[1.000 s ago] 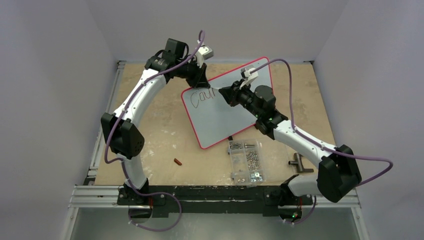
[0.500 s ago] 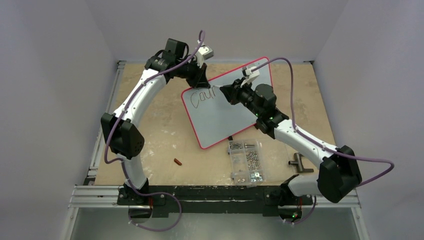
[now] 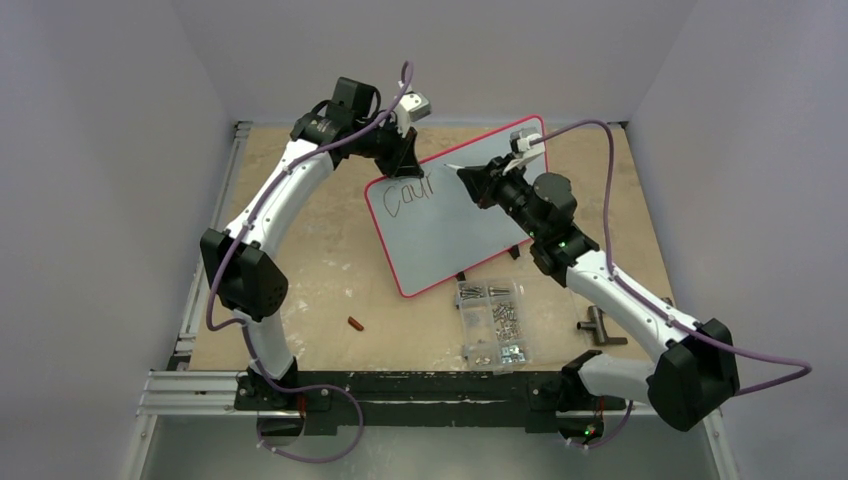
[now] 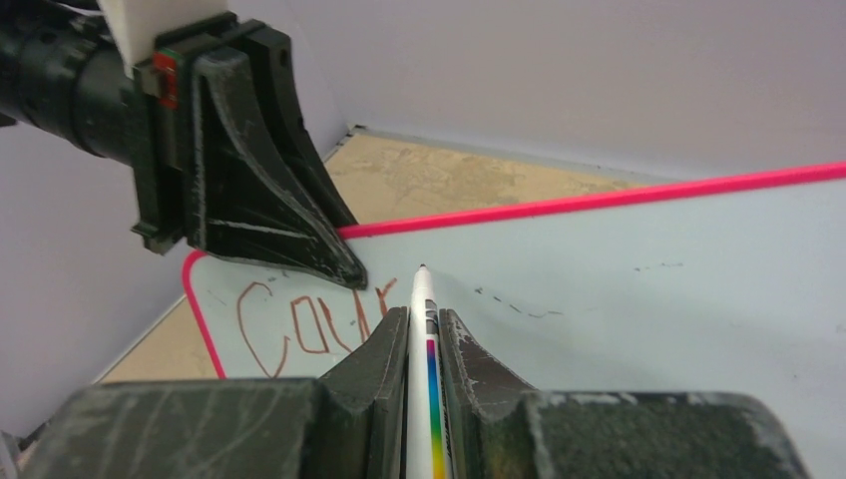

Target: Write a sentence on the whiteboard

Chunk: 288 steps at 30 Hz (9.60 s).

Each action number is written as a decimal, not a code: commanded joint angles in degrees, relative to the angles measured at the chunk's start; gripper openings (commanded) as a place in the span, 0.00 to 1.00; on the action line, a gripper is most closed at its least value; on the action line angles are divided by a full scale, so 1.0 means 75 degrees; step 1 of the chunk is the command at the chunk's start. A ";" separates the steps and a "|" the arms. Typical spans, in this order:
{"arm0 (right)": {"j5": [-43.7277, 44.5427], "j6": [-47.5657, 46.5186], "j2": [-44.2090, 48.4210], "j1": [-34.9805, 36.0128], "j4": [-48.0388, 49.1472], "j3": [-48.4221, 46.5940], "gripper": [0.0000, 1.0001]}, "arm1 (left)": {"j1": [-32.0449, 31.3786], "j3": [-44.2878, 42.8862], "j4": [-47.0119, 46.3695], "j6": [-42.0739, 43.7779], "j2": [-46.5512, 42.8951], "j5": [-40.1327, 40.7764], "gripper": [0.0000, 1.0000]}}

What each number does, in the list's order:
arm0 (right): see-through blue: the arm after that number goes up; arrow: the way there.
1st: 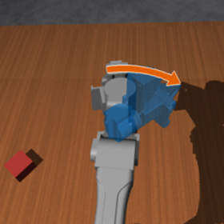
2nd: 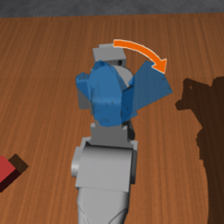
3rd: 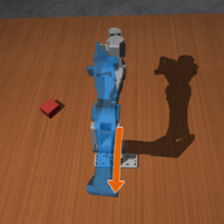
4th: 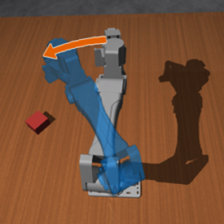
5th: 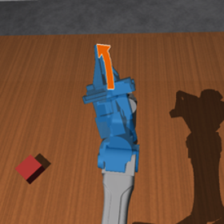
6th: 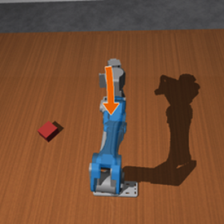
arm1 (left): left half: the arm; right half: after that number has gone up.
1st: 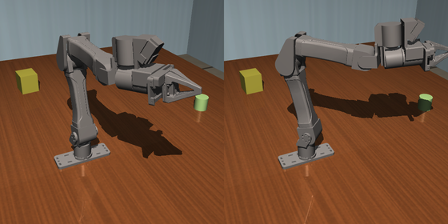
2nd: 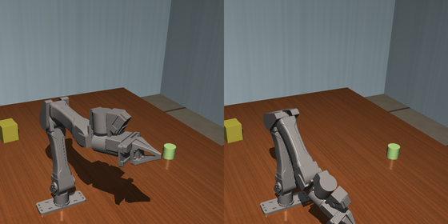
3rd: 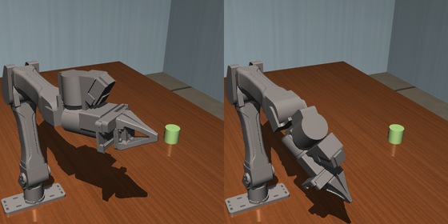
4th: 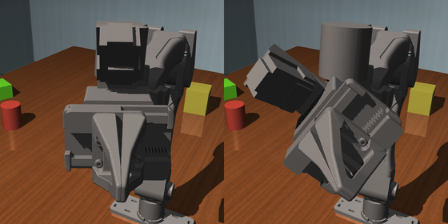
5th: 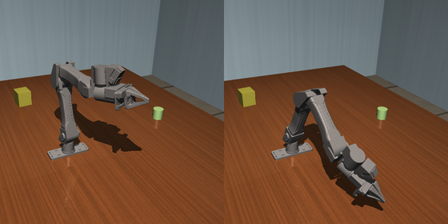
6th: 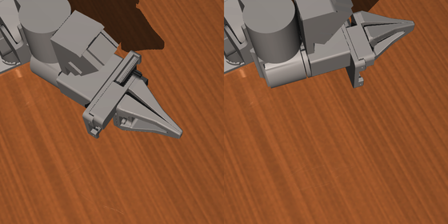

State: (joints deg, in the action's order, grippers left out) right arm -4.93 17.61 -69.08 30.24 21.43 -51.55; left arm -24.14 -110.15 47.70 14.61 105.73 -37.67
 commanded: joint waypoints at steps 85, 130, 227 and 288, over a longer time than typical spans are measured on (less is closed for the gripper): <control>0.0100 0.0188 -0.0734 -0.0238 0.0151 -0.0304 0.00 | -0.0290 0.0283 0.0871 0.0982 0.0082 0.0804 0.00; 0.0536 0.0181 0.0410 -0.0300 -0.0642 -0.0150 0.00 | -0.0297 0.0238 0.0855 0.0970 0.0079 0.0865 0.00; 0.0423 -0.0008 -0.0001 -0.0442 -0.0831 0.0472 0.00 | -0.0341 0.0038 0.0926 0.0911 0.0173 0.0757 0.00; 0.0788 0.0469 0.0457 -0.0580 -0.0088 0.0147 0.00 | -0.0344 0.0015 0.0933 0.0865 0.0176 0.0765 0.00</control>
State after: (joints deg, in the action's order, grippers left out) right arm -0.38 20.69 -64.71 26.22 18.46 -48.31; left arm -25.19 -110.78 48.71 14.74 105.34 -35.75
